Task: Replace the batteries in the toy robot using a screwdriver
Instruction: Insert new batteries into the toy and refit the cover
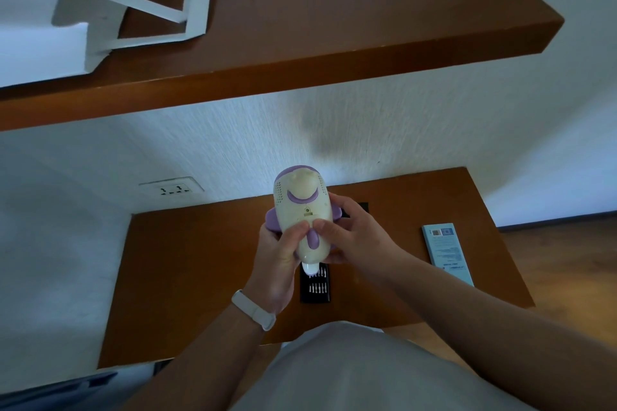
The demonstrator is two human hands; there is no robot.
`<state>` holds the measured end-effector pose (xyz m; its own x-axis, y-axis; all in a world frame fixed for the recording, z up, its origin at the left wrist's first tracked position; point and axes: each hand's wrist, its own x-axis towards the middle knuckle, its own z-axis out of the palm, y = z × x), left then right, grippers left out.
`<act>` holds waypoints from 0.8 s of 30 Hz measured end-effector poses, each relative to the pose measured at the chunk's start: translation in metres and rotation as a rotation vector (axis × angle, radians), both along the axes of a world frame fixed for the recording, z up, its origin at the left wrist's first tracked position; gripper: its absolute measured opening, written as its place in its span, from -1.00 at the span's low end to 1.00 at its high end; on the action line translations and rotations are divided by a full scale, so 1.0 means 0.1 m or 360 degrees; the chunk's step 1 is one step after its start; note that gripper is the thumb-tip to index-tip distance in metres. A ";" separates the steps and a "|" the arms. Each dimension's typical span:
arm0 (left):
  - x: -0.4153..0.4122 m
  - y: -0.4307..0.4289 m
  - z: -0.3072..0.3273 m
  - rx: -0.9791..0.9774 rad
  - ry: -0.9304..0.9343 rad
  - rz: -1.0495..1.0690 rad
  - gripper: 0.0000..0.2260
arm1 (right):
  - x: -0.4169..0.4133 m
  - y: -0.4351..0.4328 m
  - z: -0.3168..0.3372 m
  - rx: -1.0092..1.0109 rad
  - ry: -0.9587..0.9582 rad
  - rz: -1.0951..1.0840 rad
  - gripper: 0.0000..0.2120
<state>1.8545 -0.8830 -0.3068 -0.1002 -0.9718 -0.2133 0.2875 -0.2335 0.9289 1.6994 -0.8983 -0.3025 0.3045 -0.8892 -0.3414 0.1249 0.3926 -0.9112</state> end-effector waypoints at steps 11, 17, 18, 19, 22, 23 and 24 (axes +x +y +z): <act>0.23 0.06 -0.20 0.0136 0.0027 0.0103 -0.71 | 0.21 -0.01 -0.13 0.0024 0.0009 0.0040 -0.52; 0.53 0.22 -0.30 0.0133 -0.0083 0.0253 -0.69 | 0.42 -0.04 -0.36 0.0057 0.0256 0.0311 -0.79; 0.61 0.25 -0.34 0.0144 -0.0103 0.0259 -0.65 | 0.44 -0.04 -0.42 0.0056 0.0334 0.0363 -0.84; 0.69 0.29 -0.37 0.0146 -0.0126 0.0263 -0.63 | 0.47 -0.05 -0.49 0.0040 0.0419 0.0404 -0.87; 0.93 0.41 -0.43 0.0152 -0.0198 0.0319 -0.65 | 0.53 -0.09 -0.70 -0.0052 0.0735 0.0440 -0.84; 1.00 0.44 -0.44 0.0179 -0.0206 0.0365 -0.63 | 0.55 -0.12 -0.77 -0.0082 0.0858 0.0442 -0.84; 1.06 0.47 -0.45 0.0215 -0.0208 0.0411 -0.61 | 0.56 -0.17 -0.85 -0.0139 0.0997 0.0474 -0.83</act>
<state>1.9606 -0.8360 -0.3516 0.1826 -0.9237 -0.3368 0.2335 -0.2920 0.9275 1.7557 -0.9148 -0.3870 0.3086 -0.8306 -0.4636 -0.5360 0.2508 -0.8061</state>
